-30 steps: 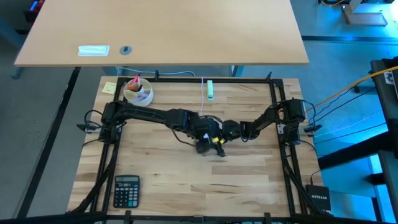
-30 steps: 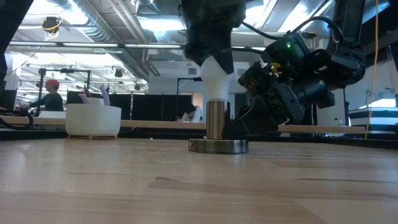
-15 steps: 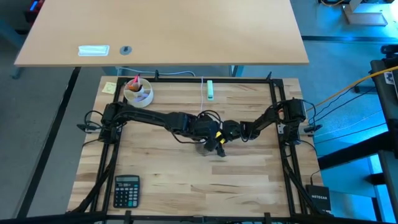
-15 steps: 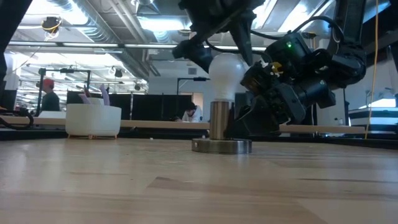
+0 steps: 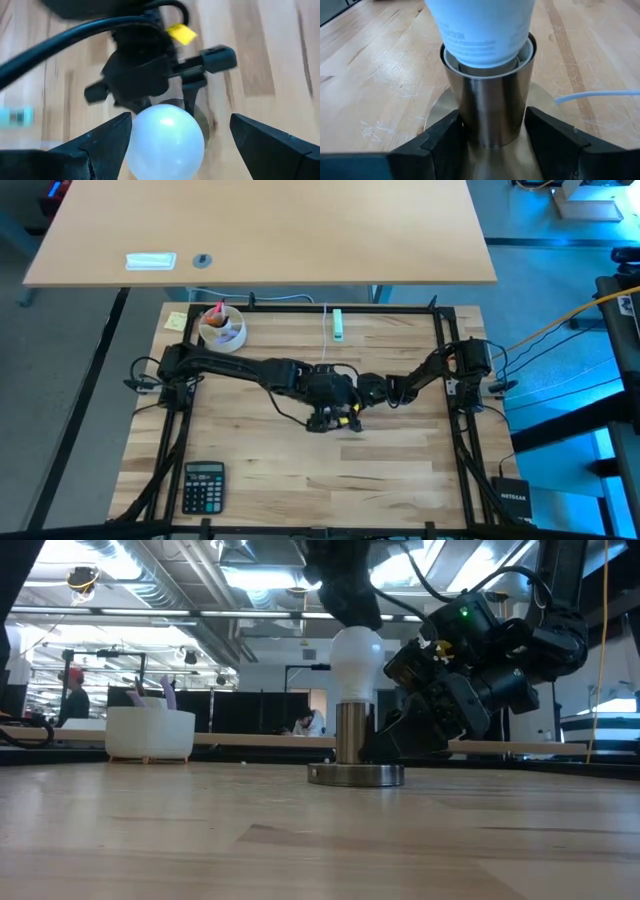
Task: Screw lightbulb
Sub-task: Remove the lightbulb from the lamp
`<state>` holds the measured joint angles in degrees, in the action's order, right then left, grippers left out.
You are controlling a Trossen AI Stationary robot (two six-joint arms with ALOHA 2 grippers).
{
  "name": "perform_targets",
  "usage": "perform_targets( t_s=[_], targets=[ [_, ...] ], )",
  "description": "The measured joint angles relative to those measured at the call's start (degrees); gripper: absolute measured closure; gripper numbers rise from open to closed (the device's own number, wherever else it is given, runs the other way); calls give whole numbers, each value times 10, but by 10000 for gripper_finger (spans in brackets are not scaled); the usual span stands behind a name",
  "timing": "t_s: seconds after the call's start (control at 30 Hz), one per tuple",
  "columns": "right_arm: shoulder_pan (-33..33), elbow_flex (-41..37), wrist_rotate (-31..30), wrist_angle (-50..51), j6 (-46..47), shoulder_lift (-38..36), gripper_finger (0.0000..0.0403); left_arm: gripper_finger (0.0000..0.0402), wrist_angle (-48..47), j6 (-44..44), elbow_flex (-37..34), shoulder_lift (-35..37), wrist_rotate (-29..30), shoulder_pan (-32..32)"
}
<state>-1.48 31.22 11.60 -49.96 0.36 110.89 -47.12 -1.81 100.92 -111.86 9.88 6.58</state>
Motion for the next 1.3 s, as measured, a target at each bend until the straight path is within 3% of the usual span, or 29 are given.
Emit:
perform_targets(
  t_s=[0.37,0.53,0.77,0.87,1.03,1.13,1.3],
  targets=[
    [0,0,8,0,6,0,176,76,-14,-214,0,-14,-13,-23],
    [0,0,10,0,6,0,176,78,-23,-227,0,-17,-64,-30],
    [0,0,10,0,7,0,176,78,-26,-207,0,-28,-67,-33],
    [0,0,11,0,7,0,176,91,-23,-155,0,-31,-65,-33],
    [0,0,11,0,7,0,176,146,-24,-25,0,-31,-56,-32],
    [0,0,11,0,8,0,176,164,-26,106,0,-30,-42,-28],
    [0,0,11,0,9,0,176,147,-39,393,0,-30,5,-21]
  ],
)
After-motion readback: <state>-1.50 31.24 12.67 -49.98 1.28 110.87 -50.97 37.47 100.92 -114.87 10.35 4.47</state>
